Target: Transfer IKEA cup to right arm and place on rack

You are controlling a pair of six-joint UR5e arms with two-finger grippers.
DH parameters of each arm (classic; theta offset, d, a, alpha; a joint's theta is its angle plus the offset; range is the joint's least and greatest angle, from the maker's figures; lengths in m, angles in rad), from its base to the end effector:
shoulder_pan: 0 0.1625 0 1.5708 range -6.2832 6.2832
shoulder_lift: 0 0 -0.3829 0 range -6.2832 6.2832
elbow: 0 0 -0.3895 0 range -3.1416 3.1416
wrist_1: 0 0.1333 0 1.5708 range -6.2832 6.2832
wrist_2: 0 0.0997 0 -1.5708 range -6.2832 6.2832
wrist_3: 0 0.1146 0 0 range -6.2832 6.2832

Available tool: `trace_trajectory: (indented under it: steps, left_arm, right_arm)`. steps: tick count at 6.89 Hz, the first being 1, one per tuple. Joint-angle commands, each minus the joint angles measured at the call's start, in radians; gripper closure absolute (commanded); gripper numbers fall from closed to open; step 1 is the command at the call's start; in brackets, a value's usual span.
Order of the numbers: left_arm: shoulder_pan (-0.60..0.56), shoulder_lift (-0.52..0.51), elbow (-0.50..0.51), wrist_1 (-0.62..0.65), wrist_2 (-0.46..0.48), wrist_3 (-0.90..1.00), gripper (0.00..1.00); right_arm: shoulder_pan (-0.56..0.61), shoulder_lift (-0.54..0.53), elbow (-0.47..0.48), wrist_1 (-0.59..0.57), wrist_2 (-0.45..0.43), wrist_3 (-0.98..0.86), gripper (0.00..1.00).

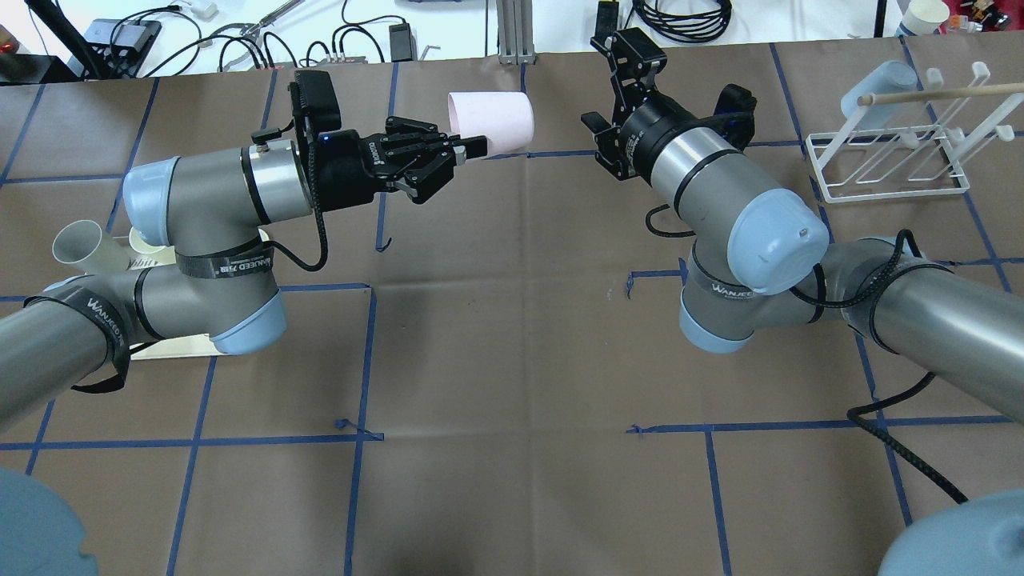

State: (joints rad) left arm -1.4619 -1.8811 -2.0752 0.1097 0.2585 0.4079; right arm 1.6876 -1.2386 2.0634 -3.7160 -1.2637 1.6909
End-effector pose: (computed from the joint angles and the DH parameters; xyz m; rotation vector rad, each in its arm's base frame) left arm -0.1915 -0.4948 0.3007 -0.8904 -1.6640 1.1442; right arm 0.2274 -0.4966 0.3079 1.1515 1.4610 -0.6625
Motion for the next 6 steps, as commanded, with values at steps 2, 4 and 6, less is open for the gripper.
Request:
trace_trajectory:
  steps: [2,4,6]
  left_arm:
    - [-0.002,-0.024,0.001,0.128,0.007,-0.118,1.00]
    - [-0.002,-0.024,0.003,0.128,0.010,-0.120,1.00]
    - [-0.002,-0.024,0.003,0.128,0.010,-0.121,1.00]
  right_arm:
    - [0.079,0.010,0.006,0.002,-0.017,-0.003,0.00]
    - [0.086,0.005,0.029,0.001,-0.017,-0.003,0.00]
    - [0.112,0.005,0.021,0.004,-0.022,-0.002,0.00]
